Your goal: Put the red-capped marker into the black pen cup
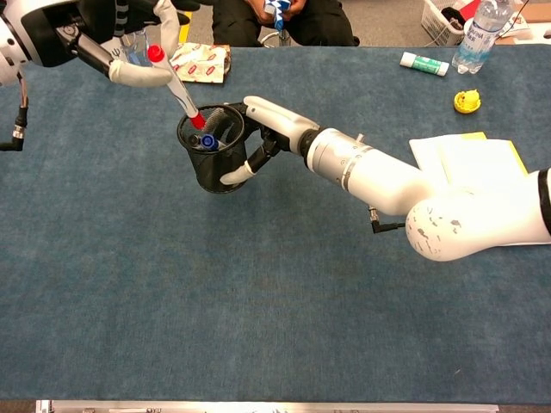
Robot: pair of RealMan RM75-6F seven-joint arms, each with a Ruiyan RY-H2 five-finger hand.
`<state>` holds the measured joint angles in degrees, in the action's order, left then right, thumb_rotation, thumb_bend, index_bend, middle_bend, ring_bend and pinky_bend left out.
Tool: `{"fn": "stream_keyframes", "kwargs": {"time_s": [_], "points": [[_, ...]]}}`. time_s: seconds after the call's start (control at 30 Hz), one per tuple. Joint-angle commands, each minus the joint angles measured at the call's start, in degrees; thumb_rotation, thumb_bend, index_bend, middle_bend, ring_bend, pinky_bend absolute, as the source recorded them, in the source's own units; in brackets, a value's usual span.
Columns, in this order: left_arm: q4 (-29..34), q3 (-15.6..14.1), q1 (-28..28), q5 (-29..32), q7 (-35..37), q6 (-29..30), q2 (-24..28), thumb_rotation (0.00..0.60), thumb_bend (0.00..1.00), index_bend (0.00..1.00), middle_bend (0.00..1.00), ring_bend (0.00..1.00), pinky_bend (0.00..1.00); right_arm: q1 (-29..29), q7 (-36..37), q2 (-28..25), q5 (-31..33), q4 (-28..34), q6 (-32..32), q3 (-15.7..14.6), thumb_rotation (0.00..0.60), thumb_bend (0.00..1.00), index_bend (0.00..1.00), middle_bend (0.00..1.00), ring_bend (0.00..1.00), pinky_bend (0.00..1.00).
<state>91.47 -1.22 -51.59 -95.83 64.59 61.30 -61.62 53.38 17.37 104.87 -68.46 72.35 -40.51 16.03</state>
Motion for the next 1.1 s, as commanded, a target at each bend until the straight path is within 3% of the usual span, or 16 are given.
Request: {"fn": "stream_keyframes", "kwargs": {"time_s": [0.03,0.13,0.2,0.3,0.37,0.87,1.1], "points": [[0.0,-0.1,-0.3,0.0,0.7,-1.3,-0.5,0.6,0.25,0.61,0.09,0.0,0.01,0.2,-0.3,0.2,0.4,0.1,0.1,0.3,0.6,0.31,0.45,0.4,0.29,0.26],[-0.7,-0.4,-0.7,-0.4,0.0,-2.5,-1.0,0.6,0.25,0.56,0.07,0.0,0.01,0.2,-0.5,0.2,0.6,0.5,0.0,0.6,0.6,0.32,0.45,0.4,0.29,0.26],[-0.9,-0.5,-0.8,-0.6,-0.5,-3.1,-1.1,0.6,0.25,0.44,0.03,0.0,0.01,0.1,-0.5,0.0,0.6,0.9,-0.1,0.7,0.6,0.31,0.45,0.4,0.29,0.26],[-0.9,-0.6,-1.1,-0.7,-0.5,-3.9,-0.8,0.6,0.25,0.12,0.0,0.0,0.0,-0.1,-0.4,-0.4,0.5,1.5,-0.1,0.7,0.6,0.32,0.45,0.4,0.29,0.26],[-1.2,-0.3,-1.1,-0.5,-0.7,-3.9,-0.7,0.6,0.25,0.02,0.0,0.0,0.0,-0.3,-0.3,-0.8,0.4,1.8,-0.2,0.6,0.6,0.32,0.45,0.4,0.29,0.26],[-3.5,0.1,1.8,0.4,-5.6,-1.6,0.1,0.6,0.25,0.0,0.0,0.0,0.0,-5.3,3.0,-7.3,-3.8,3.3,-1.9,-3.8,0.6,0.32,0.45,0.4,0.29,0.26],[-3.0,0.0,2.6,0.0,-7.2,-0.9,0.1,0.6,0.25,0.0,0.0,0.0,0.0,-7.3,7.4,-5.8,-7.2,-0.4,-4.0,-6.0,0.6,0.31,0.45,0.4,0.28,0.26]]}}
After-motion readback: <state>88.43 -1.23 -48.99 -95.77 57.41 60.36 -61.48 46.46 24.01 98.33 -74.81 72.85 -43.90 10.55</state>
